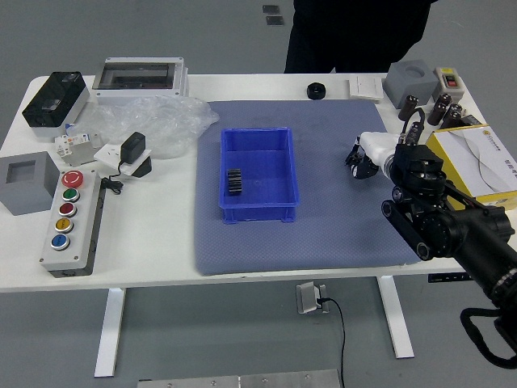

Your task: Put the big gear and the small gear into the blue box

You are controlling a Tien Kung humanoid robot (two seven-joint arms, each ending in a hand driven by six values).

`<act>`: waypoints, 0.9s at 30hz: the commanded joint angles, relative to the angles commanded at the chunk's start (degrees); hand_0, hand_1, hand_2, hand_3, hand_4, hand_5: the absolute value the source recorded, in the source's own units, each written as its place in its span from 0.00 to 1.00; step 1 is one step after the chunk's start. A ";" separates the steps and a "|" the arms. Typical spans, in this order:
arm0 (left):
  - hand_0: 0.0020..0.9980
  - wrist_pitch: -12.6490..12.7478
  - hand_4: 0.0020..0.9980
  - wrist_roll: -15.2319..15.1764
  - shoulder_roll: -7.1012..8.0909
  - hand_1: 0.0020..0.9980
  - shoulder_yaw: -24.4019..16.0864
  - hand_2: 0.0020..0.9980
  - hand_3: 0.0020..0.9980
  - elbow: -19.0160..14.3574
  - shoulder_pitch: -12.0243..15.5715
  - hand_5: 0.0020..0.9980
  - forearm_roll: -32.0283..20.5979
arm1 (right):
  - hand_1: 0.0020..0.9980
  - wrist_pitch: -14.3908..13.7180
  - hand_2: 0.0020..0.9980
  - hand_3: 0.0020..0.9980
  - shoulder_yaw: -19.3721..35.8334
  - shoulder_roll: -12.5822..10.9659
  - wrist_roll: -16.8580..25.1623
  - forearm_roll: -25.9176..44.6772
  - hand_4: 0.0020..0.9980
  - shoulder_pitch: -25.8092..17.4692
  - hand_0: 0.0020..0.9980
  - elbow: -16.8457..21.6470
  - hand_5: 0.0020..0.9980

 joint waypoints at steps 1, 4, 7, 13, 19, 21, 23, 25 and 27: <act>0.81 0.01 0.51 0.00 0.02 0.82 -0.01 0.82 0.76 0.00 -0.01 0.14 -0.02 | 0.39 0.00 0.44 0.59 0.17 -0.18 -0.02 -0.05 0.43 -0.09 0.38 0.35 0.22; 0.81 0.02 0.51 -0.01 0.09 0.82 -0.05 0.82 0.76 0.00 -0.04 0.14 -0.07 | 0.39 0.04 0.44 0.58 1.06 -0.97 -0.11 -0.36 0.43 -0.48 0.38 2.16 0.22; 0.81 0.04 0.51 -0.04 0.14 0.82 -0.04 0.82 0.76 0.00 -0.10 0.14 -0.19 | 0.39 0.12 0.44 0.58 2.21 -1.76 -0.22 -0.74 0.43 -1.04 0.38 4.50 0.22; 0.81 0.07 0.51 -0.06 0.30 0.82 -0.18 0.82 0.76 0.00 -0.10 0.14 -0.23 | 0.39 0.42 0.44 0.59 3.68 -3.43 -0.67 -1.50 0.43 -2.40 0.38 11.06 0.22; 0.81 0.07 0.50 -0.09 0.40 0.82 -0.18 0.82 0.76 0.00 -0.19 0.14 -0.30 | 0.39 0.94 0.43 0.58 2.90 -3.81 -1.16 -1.50 0.44 -3.42 0.38 18.22 0.22; 0.81 0.07 0.50 -0.12 0.43 0.82 -0.11 0.82 0.76 0.00 -0.25 0.14 -0.39 | 0.39 1.19 0.43 0.58 2.23 -3.55 -1.32 -1.50 0.44 -3.61 0.38 20.81 0.22; 0.81 0.07 0.50 -0.12 0.46 0.82 -0.13 0.82 0.76 0.00 -0.25 0.14 -0.36 | 0.39 1.35 0.43 0.59 1.56 -3.19 -1.43 -1.50 0.44 -3.69 0.38 23.11 0.22; 0.81 0.06 0.50 -0.09 0.49 0.82 -0.14 0.82 0.76 0.00 -0.21 0.14 -0.31 | 0.39 1.52 0.43 0.59 0.72 -2.65 -1.53 -1.50 0.44 -3.76 0.38 25.51 0.22; 0.81 0.05 0.50 -0.05 0.52 0.82 -0.15 0.82 0.76 0.00 -0.16 0.14 -0.26 | 0.39 1.69 0.43 0.59 -0.15 -2.14 -1.60 -1.50 0.44 -3.76 0.38 27.58 0.22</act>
